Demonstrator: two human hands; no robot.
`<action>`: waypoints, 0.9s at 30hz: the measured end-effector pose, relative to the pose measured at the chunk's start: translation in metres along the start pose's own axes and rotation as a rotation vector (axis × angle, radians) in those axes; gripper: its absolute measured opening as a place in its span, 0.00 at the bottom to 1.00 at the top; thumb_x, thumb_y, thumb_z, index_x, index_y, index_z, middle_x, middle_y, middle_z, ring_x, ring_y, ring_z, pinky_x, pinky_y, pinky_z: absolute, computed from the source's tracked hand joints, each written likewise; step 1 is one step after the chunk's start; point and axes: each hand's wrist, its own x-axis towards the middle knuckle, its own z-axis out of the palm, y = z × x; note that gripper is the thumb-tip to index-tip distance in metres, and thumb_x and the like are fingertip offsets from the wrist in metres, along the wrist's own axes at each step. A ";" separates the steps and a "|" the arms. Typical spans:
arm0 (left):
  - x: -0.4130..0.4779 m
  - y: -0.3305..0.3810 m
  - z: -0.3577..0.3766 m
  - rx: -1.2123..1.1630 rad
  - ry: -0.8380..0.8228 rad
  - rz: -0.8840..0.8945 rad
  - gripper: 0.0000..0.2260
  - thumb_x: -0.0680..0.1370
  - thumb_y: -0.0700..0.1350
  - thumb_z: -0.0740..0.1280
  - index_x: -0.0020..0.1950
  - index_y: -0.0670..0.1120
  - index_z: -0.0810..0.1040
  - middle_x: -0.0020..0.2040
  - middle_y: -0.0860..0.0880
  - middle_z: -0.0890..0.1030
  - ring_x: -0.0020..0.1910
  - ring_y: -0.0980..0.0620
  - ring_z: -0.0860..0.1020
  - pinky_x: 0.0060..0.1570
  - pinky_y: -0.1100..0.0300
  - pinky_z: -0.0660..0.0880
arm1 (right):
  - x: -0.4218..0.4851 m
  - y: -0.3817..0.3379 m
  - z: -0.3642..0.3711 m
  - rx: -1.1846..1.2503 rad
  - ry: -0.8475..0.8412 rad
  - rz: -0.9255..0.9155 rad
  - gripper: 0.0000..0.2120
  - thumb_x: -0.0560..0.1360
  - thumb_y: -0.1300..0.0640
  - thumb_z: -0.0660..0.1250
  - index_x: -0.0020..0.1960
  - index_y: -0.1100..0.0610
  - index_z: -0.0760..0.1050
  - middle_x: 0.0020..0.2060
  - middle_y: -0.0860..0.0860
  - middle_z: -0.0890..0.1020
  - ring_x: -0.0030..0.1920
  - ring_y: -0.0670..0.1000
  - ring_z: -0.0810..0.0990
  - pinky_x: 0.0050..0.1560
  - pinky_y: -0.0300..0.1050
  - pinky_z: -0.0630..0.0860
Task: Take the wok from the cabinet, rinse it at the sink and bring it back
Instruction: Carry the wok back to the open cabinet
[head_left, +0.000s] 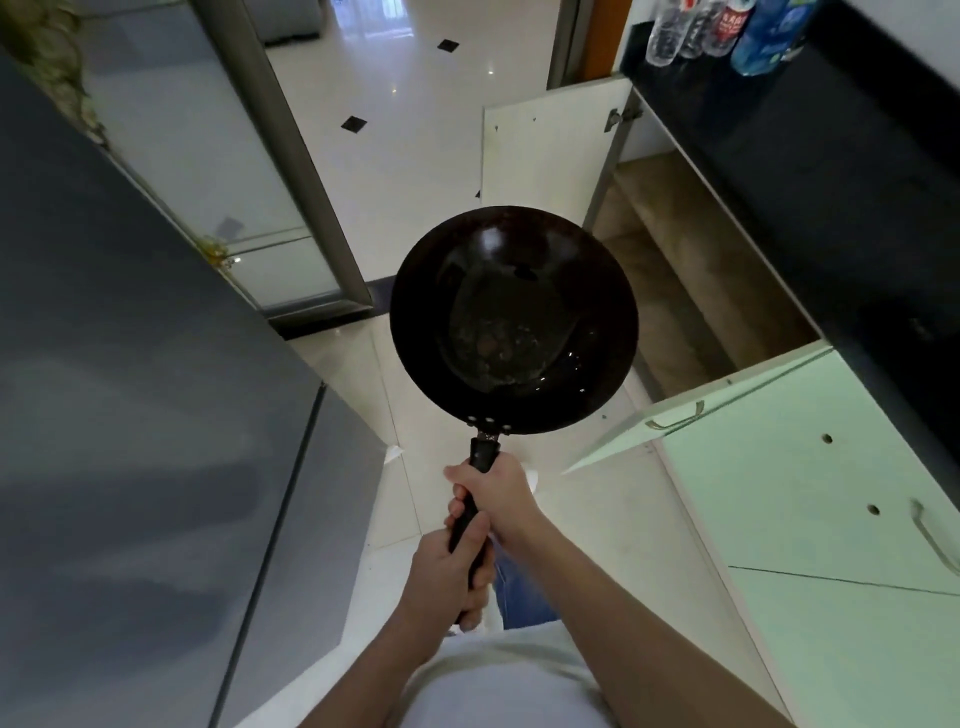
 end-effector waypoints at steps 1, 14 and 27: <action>0.012 0.011 -0.002 0.011 -0.010 0.003 0.18 0.82 0.51 0.60 0.36 0.41 0.69 0.24 0.47 0.67 0.18 0.53 0.60 0.19 0.66 0.60 | 0.013 -0.009 0.000 0.000 0.003 -0.004 0.12 0.75 0.66 0.67 0.34 0.61 0.71 0.26 0.54 0.74 0.26 0.52 0.75 0.34 0.50 0.79; 0.189 0.191 0.021 0.165 -0.078 0.051 0.20 0.82 0.51 0.60 0.33 0.43 0.68 0.25 0.48 0.65 0.19 0.53 0.60 0.20 0.66 0.60 | 0.174 -0.191 -0.028 0.061 0.067 -0.118 0.08 0.75 0.67 0.66 0.38 0.62 0.72 0.26 0.54 0.74 0.25 0.52 0.76 0.33 0.49 0.81; 0.282 0.296 0.087 0.417 -0.257 0.076 0.20 0.82 0.50 0.61 0.33 0.42 0.70 0.24 0.47 0.66 0.19 0.52 0.61 0.19 0.64 0.62 | 0.236 -0.284 -0.102 0.237 0.263 -0.154 0.11 0.76 0.66 0.66 0.35 0.63 0.73 0.25 0.56 0.74 0.23 0.51 0.76 0.31 0.45 0.80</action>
